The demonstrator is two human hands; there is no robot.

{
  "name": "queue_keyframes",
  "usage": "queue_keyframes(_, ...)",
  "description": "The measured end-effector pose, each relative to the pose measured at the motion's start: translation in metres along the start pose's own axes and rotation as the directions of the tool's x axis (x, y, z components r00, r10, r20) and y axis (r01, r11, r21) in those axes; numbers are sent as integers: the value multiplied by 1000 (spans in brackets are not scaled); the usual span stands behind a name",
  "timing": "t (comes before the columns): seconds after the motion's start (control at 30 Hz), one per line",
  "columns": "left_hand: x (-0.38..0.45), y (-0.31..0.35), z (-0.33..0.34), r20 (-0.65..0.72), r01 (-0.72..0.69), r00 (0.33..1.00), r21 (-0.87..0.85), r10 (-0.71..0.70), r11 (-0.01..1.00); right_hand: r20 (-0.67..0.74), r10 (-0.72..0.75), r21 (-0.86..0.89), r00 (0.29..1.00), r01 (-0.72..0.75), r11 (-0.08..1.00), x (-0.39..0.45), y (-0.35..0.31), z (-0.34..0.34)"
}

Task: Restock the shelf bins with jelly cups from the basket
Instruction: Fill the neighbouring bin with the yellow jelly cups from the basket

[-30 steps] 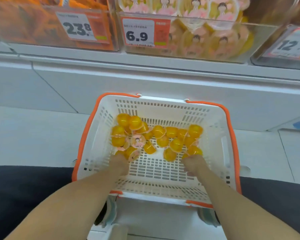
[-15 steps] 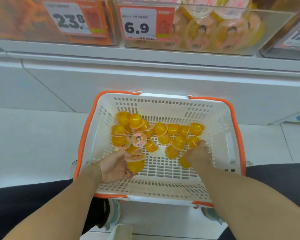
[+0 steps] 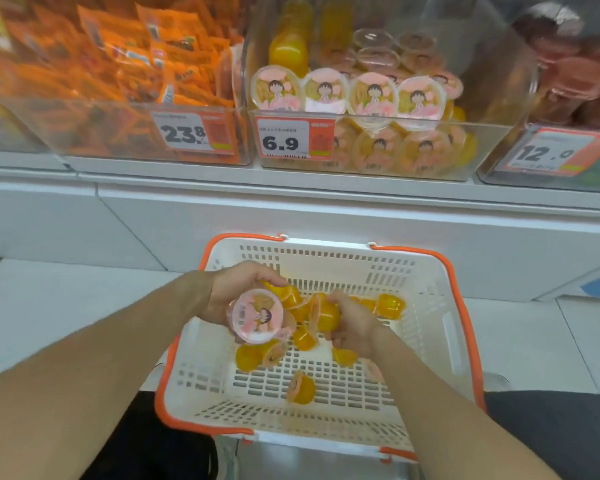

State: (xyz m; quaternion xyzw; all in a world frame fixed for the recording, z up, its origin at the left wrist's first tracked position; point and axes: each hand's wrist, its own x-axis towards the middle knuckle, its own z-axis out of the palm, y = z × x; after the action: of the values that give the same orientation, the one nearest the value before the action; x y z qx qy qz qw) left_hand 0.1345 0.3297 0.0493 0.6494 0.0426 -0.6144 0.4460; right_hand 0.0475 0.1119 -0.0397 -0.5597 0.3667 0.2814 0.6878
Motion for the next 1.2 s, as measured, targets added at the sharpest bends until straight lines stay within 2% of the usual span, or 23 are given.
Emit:
queue_keyframes(0.07, -31, 31, 5, -182, 15, 982, 295, 41, 955, 181, -135, 148, 974, 109, 983, -27, -42, 15)
queue_keyframes(0.13, -61, 59, 19, -326, 72, 928, 634, 181, 770, 281, -249, 220, 927, 190, 957, -55, -75, 27)
queue_keyframes(0.2, -84, 77, 36, -323, 54, 862, 824, 390, 564, 322, -321, 236, 891, 253, 938, -82, -97, 35)
queue_keyframes(0.23, -93, 84, 42, -274, 7, 840, 869, 469, 495, 341, -348, 239, 873, 278, 930, -93, -104, 37)
queue_keyframes(0.33, -116, 96, 53, -232, -129, 781, 848, 579, 514, 347, -414, 303, 841, 317, 899, -117, -118, 43)
queue_keyframes(0.47, -130, 103, 61, -216, -94, 707, 915, 673, 392, 237, -530, 458, 814, 387, 800, -127, -119, 53)
queue_keyframes(0.6, -124, 101, 54, -252, -102, 656, 904, 712, 414, 118, -634, 452, 765, 527, 720, -129, -120, 59)
queue_keyframes(0.7, -121, 105, 49, -297, -83, 541, 912, 787, 401, 100, -694, 439, 713, 594, 674, -136, -128, 61)
queue_keyframes(0.83, -125, 115, 48, -340, -263, 423, 841, 840, 473, 16, -754, 456, 656, 667, 590, -144, -147, 57)
queue_keyframes(0.93, -127, 127, 46, -377, -291, 353, 825, 856, 484, -150, -813, 309, 562, 808, 502, -157, -179, 55)
queue_keyframes(1.0, -129, 129, 47, -412, -329, 377, 777, 829, 536, -337, -828, 118, 448, 893, 435, -166, -210, 53)
queue_keyframes(1.07, -132, 131, 47, -472, -460, 441, 612, 763, 644, -455, -827, -107, 329, 902, 418, -166, -246, 47)
queue_keyframes(1.13, -124, 135, 36, -512, -557, 526, 396, 679, 730, -481, -844, -349, 236, 832, 432, -159, -279, 41)
queue_keyframes(1.2, -117, 126, 24, -496, -605, 607, 219, 621, 766, -462, -862, -546, 207, 700, 461, -149, -306, 37)
